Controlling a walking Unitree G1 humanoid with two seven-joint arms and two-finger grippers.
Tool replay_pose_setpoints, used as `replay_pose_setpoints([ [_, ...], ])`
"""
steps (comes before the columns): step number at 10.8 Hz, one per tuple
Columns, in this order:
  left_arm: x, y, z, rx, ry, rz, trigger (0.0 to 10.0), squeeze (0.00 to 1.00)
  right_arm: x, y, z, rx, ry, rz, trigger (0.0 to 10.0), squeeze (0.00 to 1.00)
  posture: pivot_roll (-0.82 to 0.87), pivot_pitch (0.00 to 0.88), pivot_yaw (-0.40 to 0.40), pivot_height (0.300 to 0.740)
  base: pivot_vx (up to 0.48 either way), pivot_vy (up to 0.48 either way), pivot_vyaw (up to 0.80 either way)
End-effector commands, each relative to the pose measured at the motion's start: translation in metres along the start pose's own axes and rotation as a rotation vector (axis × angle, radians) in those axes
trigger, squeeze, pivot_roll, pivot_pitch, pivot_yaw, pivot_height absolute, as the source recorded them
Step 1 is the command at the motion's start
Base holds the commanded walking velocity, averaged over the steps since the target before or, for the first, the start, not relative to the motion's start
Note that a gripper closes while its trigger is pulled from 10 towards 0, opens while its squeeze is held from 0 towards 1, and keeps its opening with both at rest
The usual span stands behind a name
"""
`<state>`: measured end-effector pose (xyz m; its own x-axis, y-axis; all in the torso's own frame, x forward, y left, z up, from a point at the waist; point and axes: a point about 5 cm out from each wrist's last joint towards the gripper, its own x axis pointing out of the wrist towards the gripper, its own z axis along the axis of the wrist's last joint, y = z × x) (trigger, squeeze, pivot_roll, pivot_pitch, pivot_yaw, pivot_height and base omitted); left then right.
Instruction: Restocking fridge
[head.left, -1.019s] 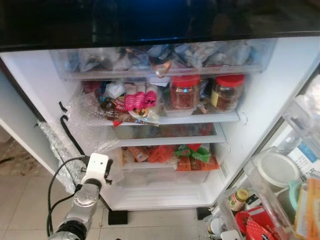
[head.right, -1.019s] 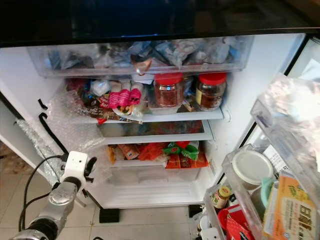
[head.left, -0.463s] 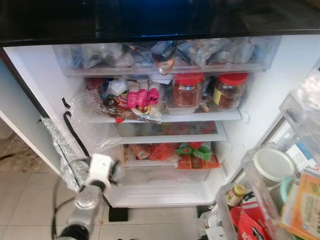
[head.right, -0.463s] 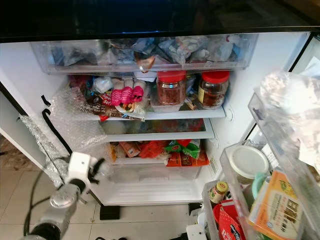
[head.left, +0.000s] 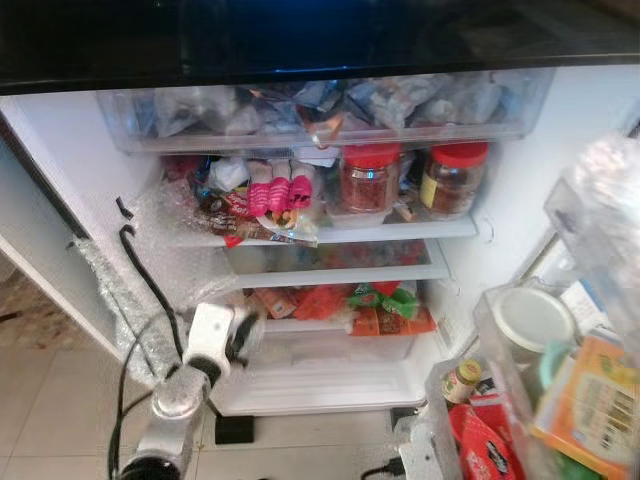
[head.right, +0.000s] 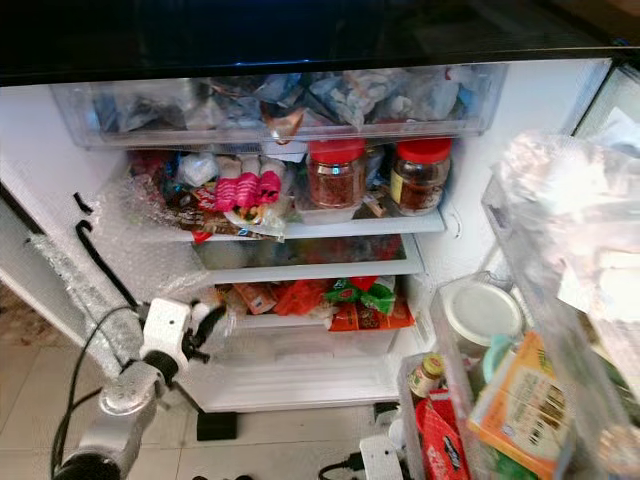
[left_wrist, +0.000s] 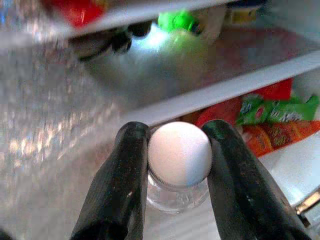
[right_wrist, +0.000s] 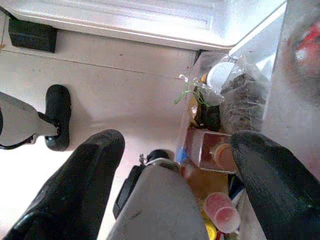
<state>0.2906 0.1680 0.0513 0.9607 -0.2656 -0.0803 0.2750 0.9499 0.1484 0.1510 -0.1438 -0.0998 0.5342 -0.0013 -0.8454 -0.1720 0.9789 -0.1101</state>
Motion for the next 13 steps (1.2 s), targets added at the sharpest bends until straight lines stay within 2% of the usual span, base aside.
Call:
replay_pose_setpoints([
  [1,-0.004,0.002,0.003,0.020,-0.018,-0.006,10.0,0.00,-0.002,0.002,-0.008,-0.003,0.026,0.004,10.0,0.00,-0.11,0.066,0.021,0.740,0.000,0.000,0.00],
  [2,-0.006,0.002,0.011,0.026,-0.059,-0.008,10.0,0.00,-0.002,0.000,-0.012,-0.004,0.031,0.004,10.0,0.00,-0.11,0.065,0.020,0.740,0.000,0.000,0.00],
  [7,-0.007,-0.011,0.025,0.034,-0.105,-0.038,10.0,0.00,-0.003,-0.001,-0.013,-0.010,0.031,0.004,10.0,0.00,-0.11,0.051,0.018,0.740,0.000,0.000,0.00],
  [11,-0.010,-0.017,0.035,0.112,-0.169,-0.045,10.0,0.00,-0.003,0.000,-0.014,0.001,0.025,0.004,10.0,0.00,-0.11,0.053,0.019,0.740,0.000,0.000,0.00],
  [13,-0.013,-0.019,0.035,0.121,-0.169,-0.047,10.0,0.00,-0.003,0.000,-0.015,0.003,0.026,0.005,10.0,0.00,-0.11,0.061,0.019,0.740,0.000,0.000,0.00],
])
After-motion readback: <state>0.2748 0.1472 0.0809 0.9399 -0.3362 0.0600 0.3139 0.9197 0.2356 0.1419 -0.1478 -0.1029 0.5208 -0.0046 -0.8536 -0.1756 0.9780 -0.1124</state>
